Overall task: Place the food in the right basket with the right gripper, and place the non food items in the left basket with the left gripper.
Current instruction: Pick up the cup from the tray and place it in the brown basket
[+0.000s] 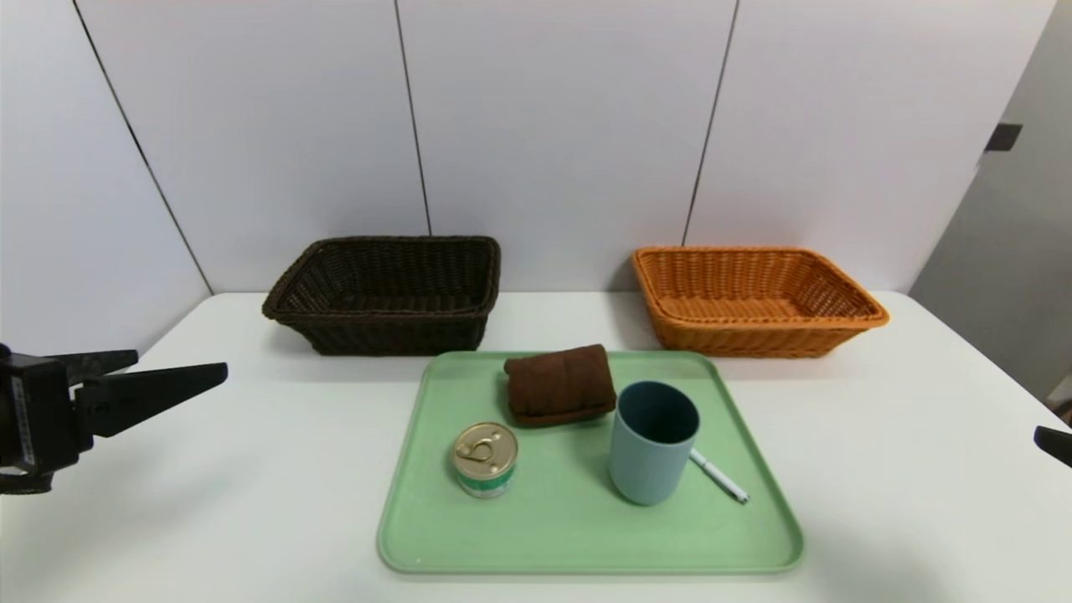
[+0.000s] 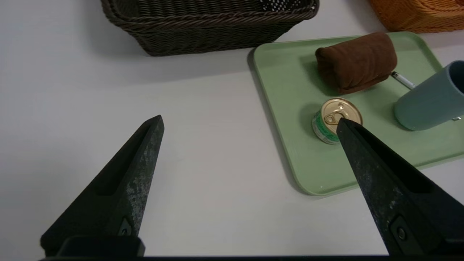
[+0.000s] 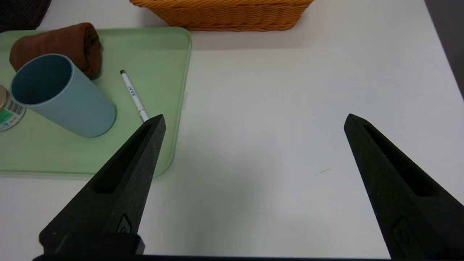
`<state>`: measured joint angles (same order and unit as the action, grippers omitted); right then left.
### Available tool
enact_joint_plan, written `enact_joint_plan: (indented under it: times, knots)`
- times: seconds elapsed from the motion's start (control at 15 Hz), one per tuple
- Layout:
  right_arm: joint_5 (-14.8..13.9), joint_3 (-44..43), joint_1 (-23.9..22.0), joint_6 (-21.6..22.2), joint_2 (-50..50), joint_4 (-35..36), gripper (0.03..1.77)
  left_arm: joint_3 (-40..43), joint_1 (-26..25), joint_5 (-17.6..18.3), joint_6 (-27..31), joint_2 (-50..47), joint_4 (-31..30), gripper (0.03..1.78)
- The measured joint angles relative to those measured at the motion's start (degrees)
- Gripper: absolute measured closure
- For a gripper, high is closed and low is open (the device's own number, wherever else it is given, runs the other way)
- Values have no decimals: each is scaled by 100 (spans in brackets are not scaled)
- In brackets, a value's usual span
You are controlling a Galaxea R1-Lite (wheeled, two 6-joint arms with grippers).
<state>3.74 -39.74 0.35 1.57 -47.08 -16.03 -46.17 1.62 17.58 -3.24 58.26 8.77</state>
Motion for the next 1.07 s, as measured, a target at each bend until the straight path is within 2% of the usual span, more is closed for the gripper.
enact_joint_plan:
  times: [0.27,0.4,0.6,0.67,0.87,1.07]
  knots:
    - [160,-311,302,-59,-333,-26,10,-122,91,383,351,725,-605,12]
    - [427,-413,597,-76,-457,-30,10,-157,413,494,395,963,-692,12]
    - [1012,-494,916,-106,-580,-1,10,-144,1273,592,404,1184,-939,12]
    - [1111,-502,948,-108,-608,-6,10,-112,1613,607,417,1276,-1143,12]
    - [1128,-512,979,-100,-713,-4,10,-68,2536,618,709,1702,-1835,12]
    - [1133,-540,981,-91,-833,7,10,-72,3184,623,1129,2239,-2276,12]
